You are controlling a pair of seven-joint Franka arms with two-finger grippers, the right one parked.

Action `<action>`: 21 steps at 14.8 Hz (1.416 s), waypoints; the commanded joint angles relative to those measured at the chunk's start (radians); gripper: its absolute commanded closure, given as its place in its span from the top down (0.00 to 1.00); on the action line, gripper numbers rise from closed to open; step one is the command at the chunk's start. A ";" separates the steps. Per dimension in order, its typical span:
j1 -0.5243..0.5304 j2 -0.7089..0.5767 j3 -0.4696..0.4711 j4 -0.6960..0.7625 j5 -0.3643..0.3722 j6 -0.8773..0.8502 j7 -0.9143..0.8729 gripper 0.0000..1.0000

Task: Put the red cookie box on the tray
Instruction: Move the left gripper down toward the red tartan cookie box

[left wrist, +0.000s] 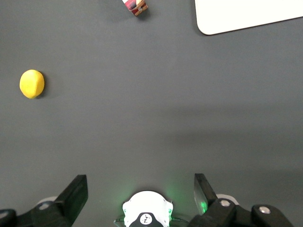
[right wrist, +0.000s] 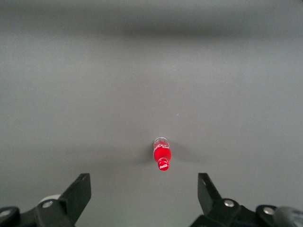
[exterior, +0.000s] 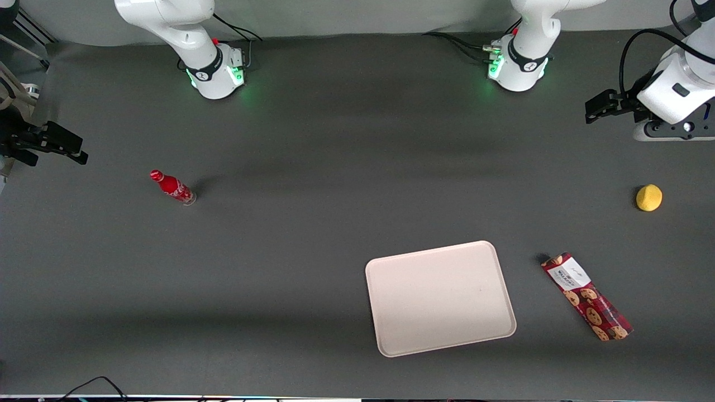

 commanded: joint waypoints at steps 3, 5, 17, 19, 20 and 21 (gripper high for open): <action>-0.002 0.024 -0.003 0.033 0.002 -0.026 0.025 1.00; 0.000 0.028 0.000 0.033 -0.007 -0.030 0.010 1.00; 0.005 0.422 0.055 0.479 -0.003 -0.096 0.007 1.00; 0.006 0.557 0.091 0.581 -0.004 -0.076 0.004 1.00; 0.006 0.615 0.100 0.617 -0.003 -0.044 -0.002 1.00; 0.006 0.661 0.112 0.631 -0.004 0.005 -0.014 1.00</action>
